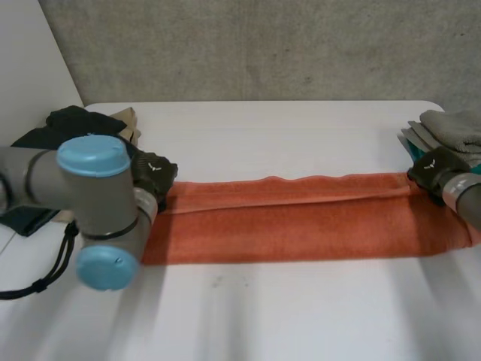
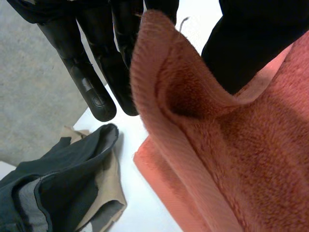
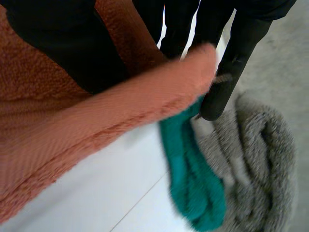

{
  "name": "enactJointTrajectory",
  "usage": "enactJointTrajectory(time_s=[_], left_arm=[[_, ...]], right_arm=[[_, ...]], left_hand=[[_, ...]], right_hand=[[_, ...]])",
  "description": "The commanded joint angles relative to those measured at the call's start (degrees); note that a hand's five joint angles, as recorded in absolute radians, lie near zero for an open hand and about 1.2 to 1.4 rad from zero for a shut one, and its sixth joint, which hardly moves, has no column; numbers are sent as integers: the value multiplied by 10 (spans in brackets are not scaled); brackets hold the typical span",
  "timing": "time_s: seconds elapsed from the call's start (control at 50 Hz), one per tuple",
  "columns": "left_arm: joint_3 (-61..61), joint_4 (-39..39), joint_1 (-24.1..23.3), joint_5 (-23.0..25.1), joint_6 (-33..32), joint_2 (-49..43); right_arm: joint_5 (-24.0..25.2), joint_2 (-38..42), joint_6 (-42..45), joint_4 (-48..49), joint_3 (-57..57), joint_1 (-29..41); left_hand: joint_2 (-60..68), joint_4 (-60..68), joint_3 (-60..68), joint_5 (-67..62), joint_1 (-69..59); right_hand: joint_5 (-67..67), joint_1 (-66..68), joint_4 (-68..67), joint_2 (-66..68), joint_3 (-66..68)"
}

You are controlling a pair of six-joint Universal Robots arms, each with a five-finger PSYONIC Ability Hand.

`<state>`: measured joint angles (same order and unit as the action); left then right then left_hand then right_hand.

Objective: Fold the laundry.

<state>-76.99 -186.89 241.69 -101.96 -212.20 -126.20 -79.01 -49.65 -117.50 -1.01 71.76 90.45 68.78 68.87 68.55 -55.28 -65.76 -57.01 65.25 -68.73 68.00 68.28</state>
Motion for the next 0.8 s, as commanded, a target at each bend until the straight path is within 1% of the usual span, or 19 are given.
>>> enactJointTrajectory(time_s=[0.02, 0.14, 0.18, 0.2, 0.22, 0.24, 0.26, 0.28, 0.3, 0.32, 0.42, 0.48, 0.56, 0.58, 0.64, 0.66, 0.72, 0.76, 0.8], left_arm=[[87, -1, -2, -20, -20, -69], [147, -22, -3, -30, -44, -106], [159, -39, -3, -30, -49, -113], [162, -47, -3, -30, -51, -117], [165, -55, -3, -30, -52, -119], [168, -70, -3, -30, -53, -121], [167, -76, -4, -28, -52, -122], [163, -82, -4, -25, -51, -122], [159, -87, -5, -22, -52, -121], [154, -92, -10, -18, -55, -122], [140, -89, -32, -10, -65, -113], [127, -89, -42, -10, -67, -106], [101, -88, -40, -16, -62, -64], [90, -88, -38, -16, -60, -51], [42, -88, -31, -11, -60, -3], [31, -88, -29, -10, -60, 11], [-22, -88, -25, -3, -60, 61], [-56, -89, -25, 8, -60, 87], [-77, -90, -25, 23, -60, 98]], right_arm=[[5, 62, 4, 112, -55, 18], [20, 101, 5, 186, -73, 21], [30, 114, 4, 204, -79, 25], [32, 117, 4, 210, -80, 25], [36, 122, 3, 222, -84, 25], [37, 125, 3, 229, -85, 25], [36, 126, 3, 236, -86, 25], [31, 129, 3, 247, -86, 25], [28, 130, 2, 252, -86, 25], [26, 131, 2, 253, -86, 26], [12, 121, -15, 249, -75, 29], [1, 96, -47, 242, -60, 28], [3, 40, -112, 217, -33, 23], [5, 14, -141, 198, -21, 21], [9, -29, -185, 162, -2, 20], [20, -58, -212, 133, 10, 18], [54, -100, -233, 80, 35, -2], [72, -115, -236, 52, 47, -18], [101, -124, -237, 10, 69, -40]], left_hand=[[112, 111, 114, -147, -142], [112, 111, 114, -147, -142], [112, 111, 114, -147, -142], [112, 111, 114, -147, -142], [112, 111, 114, -147, -142], [112, 111, 114, -147, -142], [112, 111, 114, -147, -142], [-27, -28, -25, -8, -3], [-260, -261, -258, 225, 230], [-588, -589, -586, 553, 558], [-588, -589, -586, 553, 558], [-588, -589, -586, 553, 558], [-588, -589, -586, 553, 558], [-588, -589, -586, 553, 558], [-588, -589, -586, 553, 558], [-588, -589, -586, 553, 558], [-588, -589, -586, 553, 558], [-588, -589, -586, 553, 558], [-588, -589, -586, 553, 558]], right_hand=[[-130, 147, -113, 120, 117], [-130, 147, -113, 120, 117], [-49, 66, -31, 39, 36], [19, -1, 36, -28, -31], [219, -201, 236, -229, -232], [359, -342, 376, -369, -372], [462, -445, 479, -472, -475], [570, -553, 587, -580, -583], [570, -553, 587, -580, -583], [570, -553, 587, -580, -583], [570, -553, 587, -580, -583], [570, -553, 587, -580, -583], [570, -553, 587, -580, -583], [570, -553, 587, -580, -583], [570, -553, 587, -580, -583], [570, -553, 587, -580, -583], [570, -553, 587, -580, -583], [570, -553, 587, -580, -583], [570, -553, 587, -580, -583]])
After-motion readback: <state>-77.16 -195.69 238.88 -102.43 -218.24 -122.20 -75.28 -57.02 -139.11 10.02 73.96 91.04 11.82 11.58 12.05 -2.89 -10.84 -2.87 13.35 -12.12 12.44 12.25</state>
